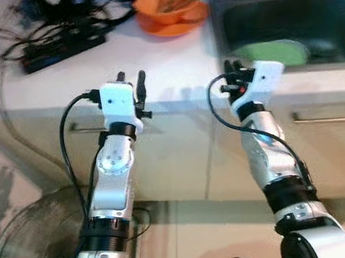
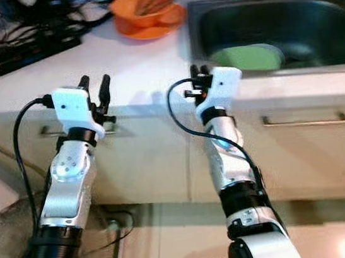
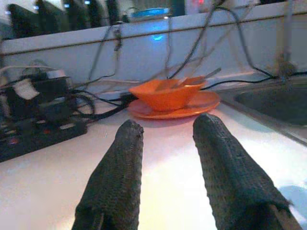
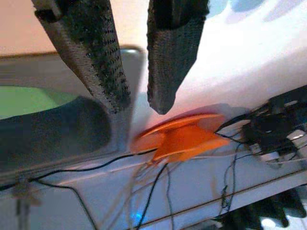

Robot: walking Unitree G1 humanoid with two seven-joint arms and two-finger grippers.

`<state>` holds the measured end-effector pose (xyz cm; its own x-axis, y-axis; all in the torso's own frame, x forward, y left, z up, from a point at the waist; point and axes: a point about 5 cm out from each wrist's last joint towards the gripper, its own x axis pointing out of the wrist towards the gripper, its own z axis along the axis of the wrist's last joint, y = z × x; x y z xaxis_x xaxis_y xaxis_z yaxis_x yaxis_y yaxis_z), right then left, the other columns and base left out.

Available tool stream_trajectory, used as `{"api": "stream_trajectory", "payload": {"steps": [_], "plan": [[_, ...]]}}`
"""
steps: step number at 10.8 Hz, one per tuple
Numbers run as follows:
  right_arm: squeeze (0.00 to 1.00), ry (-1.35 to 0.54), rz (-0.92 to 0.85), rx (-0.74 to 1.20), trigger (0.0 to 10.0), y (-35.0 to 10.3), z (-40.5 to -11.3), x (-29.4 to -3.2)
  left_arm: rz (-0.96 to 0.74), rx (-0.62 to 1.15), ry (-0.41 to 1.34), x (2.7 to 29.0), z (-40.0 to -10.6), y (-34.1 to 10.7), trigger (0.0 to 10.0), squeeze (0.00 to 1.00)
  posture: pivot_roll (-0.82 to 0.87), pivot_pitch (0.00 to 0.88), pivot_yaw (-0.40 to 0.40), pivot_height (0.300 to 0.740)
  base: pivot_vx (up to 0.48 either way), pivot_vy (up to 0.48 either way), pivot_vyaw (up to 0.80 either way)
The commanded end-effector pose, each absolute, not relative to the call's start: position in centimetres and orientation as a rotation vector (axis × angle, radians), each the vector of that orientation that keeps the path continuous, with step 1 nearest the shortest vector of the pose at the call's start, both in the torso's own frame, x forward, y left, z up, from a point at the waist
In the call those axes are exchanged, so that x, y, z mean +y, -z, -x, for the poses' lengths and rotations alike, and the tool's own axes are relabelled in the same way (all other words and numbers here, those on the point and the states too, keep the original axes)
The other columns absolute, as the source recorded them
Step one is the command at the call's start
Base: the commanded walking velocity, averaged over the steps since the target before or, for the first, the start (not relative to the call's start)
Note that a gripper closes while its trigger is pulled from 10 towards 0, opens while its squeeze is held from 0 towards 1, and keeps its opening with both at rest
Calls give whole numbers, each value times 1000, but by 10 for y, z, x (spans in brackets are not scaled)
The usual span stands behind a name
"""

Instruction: Kitchen organization

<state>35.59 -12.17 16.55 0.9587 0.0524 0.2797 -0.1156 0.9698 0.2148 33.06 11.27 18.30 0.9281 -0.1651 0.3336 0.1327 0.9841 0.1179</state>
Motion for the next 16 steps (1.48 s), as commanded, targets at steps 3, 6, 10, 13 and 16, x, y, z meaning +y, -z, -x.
{"api": "stream_trajectory", "payload": {"steps": [3,6,10,13,16], "plan": [[0,-112,-224,-344,10000,-178,-354,-116,-96,-417,142,114,-330,-199,10000,0,60,61,36,740,0,0,0],[0,-120,-221,-422,10000,-198,-354,-116,-91,-479,140,112,-331,-214,10000,0,58,53,37,740,288,0,0],[0,-129,-221,-412,10000,-195,-352,-113,-91,-468,148,109,-331,-211,10000,0,56,34,39,740,365,0,0],[0,-136,-225,-407,10000,-194,-353,-111,-96,-459,153,108,-331,-209,10000,0,59,24,37,740,419,0,0],[0,-135,-242,-406,10000,-194,-353,-111,-94,-458,159,108,-331,-210,10000,0,58,31,36,740,434,0,0]]}}
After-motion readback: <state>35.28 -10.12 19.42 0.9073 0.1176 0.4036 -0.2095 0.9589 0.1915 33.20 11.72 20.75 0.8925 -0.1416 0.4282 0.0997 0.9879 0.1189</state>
